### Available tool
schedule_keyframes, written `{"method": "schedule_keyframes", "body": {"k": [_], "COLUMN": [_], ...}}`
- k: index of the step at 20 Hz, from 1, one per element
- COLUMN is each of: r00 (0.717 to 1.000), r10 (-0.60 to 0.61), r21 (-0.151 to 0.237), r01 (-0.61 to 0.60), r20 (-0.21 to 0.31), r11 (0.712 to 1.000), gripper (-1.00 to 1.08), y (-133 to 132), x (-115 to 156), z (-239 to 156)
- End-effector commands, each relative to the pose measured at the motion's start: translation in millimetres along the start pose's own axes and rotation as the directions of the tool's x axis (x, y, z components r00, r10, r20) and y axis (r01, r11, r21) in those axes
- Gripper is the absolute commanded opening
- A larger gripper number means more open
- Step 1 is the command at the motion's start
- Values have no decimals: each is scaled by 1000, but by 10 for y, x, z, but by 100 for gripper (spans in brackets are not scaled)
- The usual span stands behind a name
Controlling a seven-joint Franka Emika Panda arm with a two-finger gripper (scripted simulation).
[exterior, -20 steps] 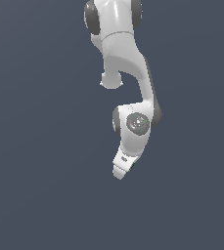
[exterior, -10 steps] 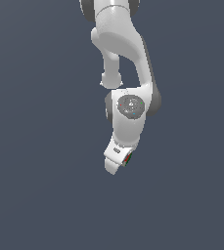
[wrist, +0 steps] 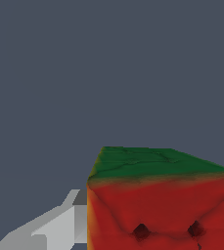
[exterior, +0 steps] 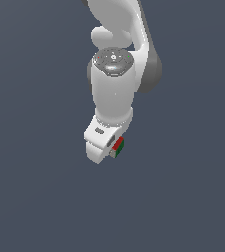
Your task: Pick up the object and move it to a goal position.
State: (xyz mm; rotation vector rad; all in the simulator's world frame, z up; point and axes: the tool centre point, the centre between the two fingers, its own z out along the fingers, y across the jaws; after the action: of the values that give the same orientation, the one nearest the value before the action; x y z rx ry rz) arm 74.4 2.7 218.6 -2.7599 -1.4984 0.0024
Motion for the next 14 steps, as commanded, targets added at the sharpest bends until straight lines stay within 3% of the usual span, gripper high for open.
{"method": "schedule_keyframes", "body": {"k": [1,14], "r00": [1000,1000], "r10": [-1,0], "r21": [-1,-1], "r01": [1,0], "r20": [-2,-2], "r11": [1000,1000], "gripper": [-100,-100], "y": [65,389], "x": [-90,-476], "z": [-288,-1493]}}
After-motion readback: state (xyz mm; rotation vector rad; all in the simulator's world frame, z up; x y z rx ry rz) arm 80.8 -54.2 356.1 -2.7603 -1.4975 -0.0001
